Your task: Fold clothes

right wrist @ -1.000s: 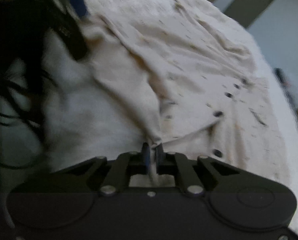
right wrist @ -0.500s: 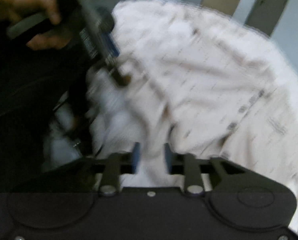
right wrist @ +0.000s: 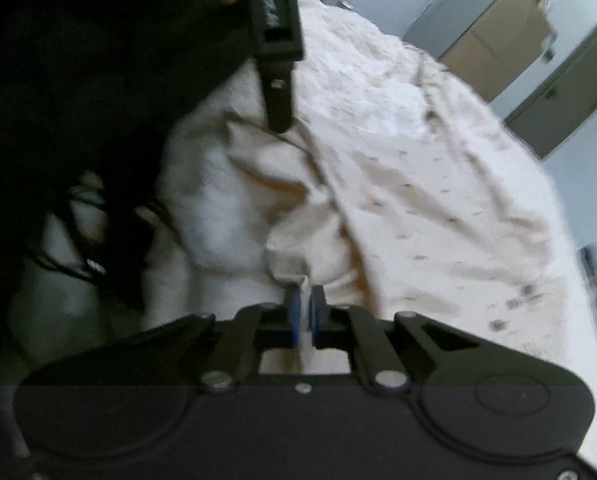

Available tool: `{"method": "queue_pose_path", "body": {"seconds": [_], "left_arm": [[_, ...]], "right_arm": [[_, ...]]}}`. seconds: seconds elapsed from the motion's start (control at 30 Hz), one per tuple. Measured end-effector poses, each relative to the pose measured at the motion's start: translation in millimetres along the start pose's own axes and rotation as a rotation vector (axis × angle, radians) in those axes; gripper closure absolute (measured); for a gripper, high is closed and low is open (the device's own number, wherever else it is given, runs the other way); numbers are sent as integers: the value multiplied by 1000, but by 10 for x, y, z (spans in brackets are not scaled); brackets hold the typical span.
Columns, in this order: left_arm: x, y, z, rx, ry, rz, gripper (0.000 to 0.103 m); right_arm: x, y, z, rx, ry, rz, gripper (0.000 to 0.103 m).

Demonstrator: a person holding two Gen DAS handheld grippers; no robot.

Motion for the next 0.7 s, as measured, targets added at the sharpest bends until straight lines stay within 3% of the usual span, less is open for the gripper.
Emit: {"method": "queue_pose_path", "body": {"seconds": [0.07, 0.1, 0.17, 0.27, 0.33, 0.4, 0.43, 0.5, 0.57, 0.63, 0.67, 0.7], "left_arm": [[20, 7, -65, 3, 0, 7, 0], [28, 5, -92, 6, -1, 10, 0], [38, 11, -113, 11, -4, 13, 0], [57, 43, -160, 12, 7, 20, 0], [66, 62, -183, -5, 30, 19, 0], [80, 80, -197, -44, 65, 12, 0], [91, 91, -199, -61, 81, 9, 0], [106, 103, -206, -70, 94, 8, 0], [118, 112, -213, -67, 96, 10, 0], [121, 128, -216, -65, 100, 13, 0], [122, 132, -219, -68, 103, 13, 0], [120, 133, -221, -75, 107, 11, 0]], "right_arm": [[-12, 63, -69, 136, -38, 6, 99], [-50, 88, -162, 244, -39, -26, 97], [-94, 135, -262, 309, -10, -61, 94], [-36, 215, -118, 254, -31, -9, 91], [108, 306, 156, 165, -98, 98, 81], [200, 340, 380, 60, -129, 154, 61], [240, 338, 511, 1, -143, 171, 61], [252, 246, 714, -63, -167, 140, 61], [195, 54, 759, -8, -163, 55, 67], [139, -66, 686, 45, -145, 0, 85], [98, -109, 570, 87, -129, -25, 103], [62, -133, 445, 137, -117, -45, 103]]}}
Point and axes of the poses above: each gripper's, at about its wrist camera, not at the fingertips, and y roughly against the way its jaws point, z to its right, x to its top, the point moved 9 cm from there along -y, roughly the way its jaws point, and after that the axes turned 13 degrees about x, right-handed, at the moved point
